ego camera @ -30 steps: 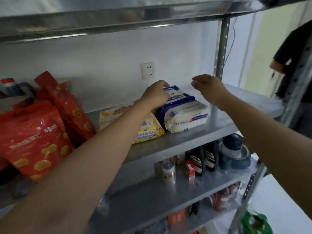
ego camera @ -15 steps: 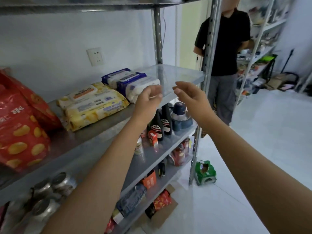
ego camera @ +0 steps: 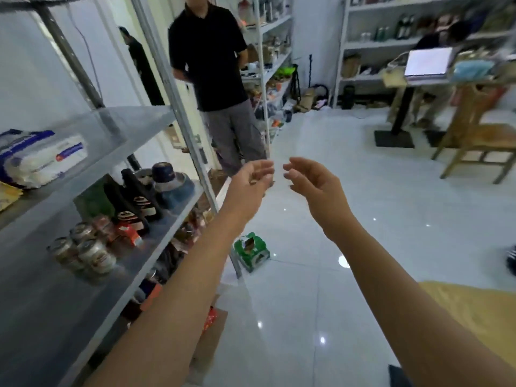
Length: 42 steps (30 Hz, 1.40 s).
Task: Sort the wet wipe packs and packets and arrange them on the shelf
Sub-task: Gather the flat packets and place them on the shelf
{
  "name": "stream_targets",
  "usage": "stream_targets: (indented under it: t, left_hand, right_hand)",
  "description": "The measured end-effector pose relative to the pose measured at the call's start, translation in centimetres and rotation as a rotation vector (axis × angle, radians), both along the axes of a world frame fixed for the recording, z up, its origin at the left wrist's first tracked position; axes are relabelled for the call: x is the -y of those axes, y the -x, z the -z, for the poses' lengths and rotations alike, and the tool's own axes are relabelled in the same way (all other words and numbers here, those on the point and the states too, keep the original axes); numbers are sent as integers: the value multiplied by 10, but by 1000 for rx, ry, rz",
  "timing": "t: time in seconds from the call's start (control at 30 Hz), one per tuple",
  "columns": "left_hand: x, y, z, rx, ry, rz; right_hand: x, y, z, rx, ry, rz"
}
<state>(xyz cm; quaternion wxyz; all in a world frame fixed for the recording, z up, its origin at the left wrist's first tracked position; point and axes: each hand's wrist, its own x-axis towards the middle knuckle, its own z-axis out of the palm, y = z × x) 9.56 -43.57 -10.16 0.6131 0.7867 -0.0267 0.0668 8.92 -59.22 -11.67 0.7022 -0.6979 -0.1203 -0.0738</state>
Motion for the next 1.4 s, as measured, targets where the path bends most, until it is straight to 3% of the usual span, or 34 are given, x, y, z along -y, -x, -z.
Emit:
stream_targets:
  t: [0.4, 0.63, 0.9, 1.17, 1.4]
  left_hand:
    - [278, 60, 95, -267, -29, 624]
    - [390, 105, 132, -395, -7, 991]
    - [484, 207, 186, -483, -225, 1412]
    - [571, 284, 251, -543, -548, 1354]
    - [658, 322, 327, -558, -713, 1165]
  right_hand:
    - [240, 146, 98, -249, -168, 680]
    - [295, 236, 121, -308, -221, 1106]
    - [332, 355, 165, -481, -356, 1516]
    - [422, 444, 245, -841, -436, 1698]
    - [522, 476, 333, -1076, -357, 1669]
